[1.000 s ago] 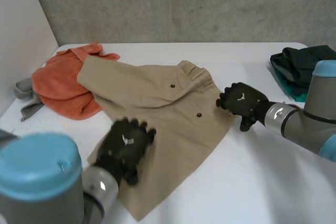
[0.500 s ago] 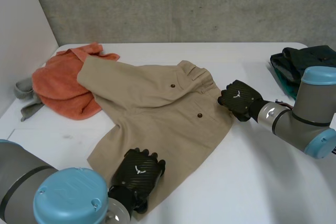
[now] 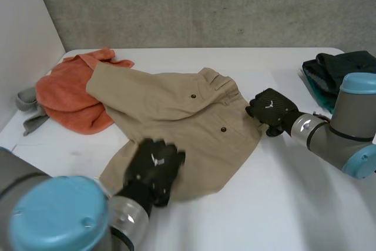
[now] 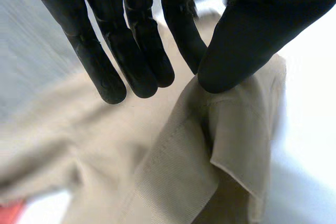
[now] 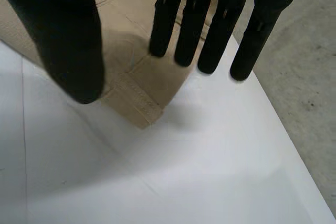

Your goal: Fold the laundry.

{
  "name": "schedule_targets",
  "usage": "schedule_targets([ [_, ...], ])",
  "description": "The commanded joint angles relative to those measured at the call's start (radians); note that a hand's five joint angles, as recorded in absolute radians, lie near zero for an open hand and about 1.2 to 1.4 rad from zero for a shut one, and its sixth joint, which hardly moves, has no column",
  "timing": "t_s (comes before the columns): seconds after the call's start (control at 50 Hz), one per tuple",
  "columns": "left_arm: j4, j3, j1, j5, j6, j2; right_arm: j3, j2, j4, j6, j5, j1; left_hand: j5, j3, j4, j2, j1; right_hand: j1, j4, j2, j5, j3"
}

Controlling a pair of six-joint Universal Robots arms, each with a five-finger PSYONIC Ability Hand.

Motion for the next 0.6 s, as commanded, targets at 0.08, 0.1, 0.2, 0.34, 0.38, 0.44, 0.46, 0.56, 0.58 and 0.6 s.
schedule_targets([
  [0.08,0.034,0.016,0.041,-0.007,0.005,0.075,0.053,-0.089,0.036,0.181,0.02,-0.003,0.238,0.209,0.203,0.203,0.254,-0.211,-0.212,-0.205,-0.201,-0.212],
  [0.1,0.029,0.016,0.056,-0.005,0.006,0.073,0.056,-0.091,0.039,0.186,0.02,-0.003,0.238,0.209,0.203,0.203,0.254,-0.211,-0.212,-0.205,-0.202,-0.212],
  [0.2,0.023,0.021,0.075,-0.003,0.01,0.075,0.062,-0.073,0.049,0.181,0.018,0.0,0.238,0.209,0.203,0.203,0.254,-0.208,-0.209,-0.202,-0.199,-0.209],
  [0.34,0.015,0.038,0.104,-0.007,0.011,0.098,0.024,-0.007,0.034,0.121,0.014,0.007,0.238,0.209,0.203,0.203,0.254,-0.158,-0.159,-0.152,-0.149,-0.159],
  [0.38,0.011,0.041,0.108,-0.007,0.011,0.109,0.01,0.009,0.028,0.095,0.014,0.015,0.238,0.209,0.203,0.203,0.254,-0.126,-0.127,-0.12,-0.117,-0.127],
  [0.44,0.005,0.05,0.11,-0.005,0.008,0.122,-0.029,0.053,0.011,0.065,0.015,0.03,0.238,0.209,0.203,0.203,0.254,-0.082,-0.083,-0.076,-0.073,-0.083],
  [0.46,0.005,0.051,0.11,-0.005,0.006,0.125,-0.038,0.062,0.008,0.063,0.015,0.035,0.238,0.209,0.203,0.203,0.254,-0.047,-0.048,-0.041,-0.037,-0.048],
  [0.56,0.003,0.065,0.124,-0.007,0.008,0.133,-0.091,0.096,-0.019,0.069,0.023,0.053,0.238,0.209,0.203,0.203,0.254,0.725,0.724,0.731,0.734,0.723],
  [0.58,0.003,0.068,0.125,-0.007,0.008,0.133,-0.092,0.092,-0.026,0.072,0.027,0.057,0.238,0.209,0.203,0.203,0.254,0.728,0.727,0.734,0.737,0.726],
  [0.6,0.003,0.073,0.127,-0.008,0.008,0.135,-0.089,0.084,-0.033,0.075,0.029,0.057,0.238,0.209,0.203,0.203,0.254,0.728,0.727,0.734,0.737,0.726],
])
